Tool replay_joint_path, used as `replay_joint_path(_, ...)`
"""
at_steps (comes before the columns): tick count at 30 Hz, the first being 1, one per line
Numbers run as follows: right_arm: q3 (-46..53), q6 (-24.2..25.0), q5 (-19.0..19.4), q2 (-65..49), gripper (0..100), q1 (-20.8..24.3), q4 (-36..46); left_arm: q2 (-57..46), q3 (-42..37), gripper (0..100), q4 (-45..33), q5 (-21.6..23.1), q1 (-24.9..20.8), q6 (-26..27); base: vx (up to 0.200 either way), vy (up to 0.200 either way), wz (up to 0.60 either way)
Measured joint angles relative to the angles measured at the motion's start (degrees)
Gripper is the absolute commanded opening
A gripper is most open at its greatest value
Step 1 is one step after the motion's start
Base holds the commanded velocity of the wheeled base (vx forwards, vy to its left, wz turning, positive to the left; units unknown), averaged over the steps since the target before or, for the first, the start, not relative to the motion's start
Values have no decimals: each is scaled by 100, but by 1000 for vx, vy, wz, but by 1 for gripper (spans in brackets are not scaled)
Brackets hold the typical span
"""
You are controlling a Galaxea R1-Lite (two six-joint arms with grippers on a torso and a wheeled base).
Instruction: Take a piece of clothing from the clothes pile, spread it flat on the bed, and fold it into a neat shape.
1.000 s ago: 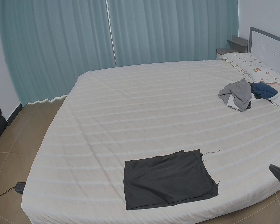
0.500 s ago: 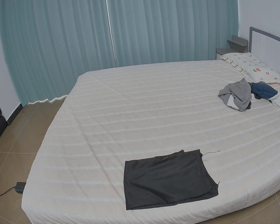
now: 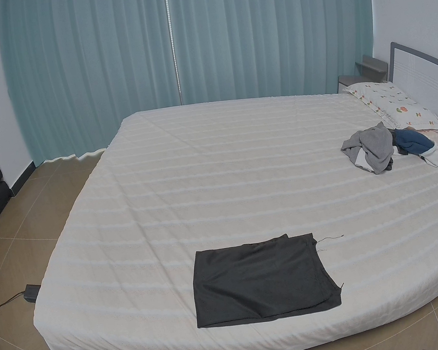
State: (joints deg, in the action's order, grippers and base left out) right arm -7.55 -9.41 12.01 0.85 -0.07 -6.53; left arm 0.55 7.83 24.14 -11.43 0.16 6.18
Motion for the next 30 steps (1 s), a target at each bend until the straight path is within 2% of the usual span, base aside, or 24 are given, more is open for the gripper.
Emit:
replay_joint_path(3,269,-46,-40,-15,100,0,-307,-2,-282,100,561,71,2,2,0,0,0)
replay_joint_path(7,483,-79,-85,-22,100,0,-244,-2,-500,100,583,134,0,0,0,0,0)
replay_joint_path(12,618,9,-191,-23,100,0,29,0,-646,100,-394,178,-2,-35,0,0,0)
replay_joint_path(17,647,408,-364,-22,100,-6,196,2,-673,100,-1328,213,0,-77,0,0,0)
replay_joint_path(21,651,540,-544,-22,100,-13,339,5,-679,100,-1851,262,0,-118,0,0,0)
replay_joint_path(23,653,585,-706,-22,100,-26,521,5,-684,100,-2000,405,0,-126,0,0,0)
replay_joint_path(27,653,673,-897,-20,100,-28,831,7,-681,100,-2083,998,-2,-165,0,0,0)
replay_joint_path(30,647,720,-974,-20,100,-37,885,9,-681,100,-2367,1203,-2,-484,0,0,0)
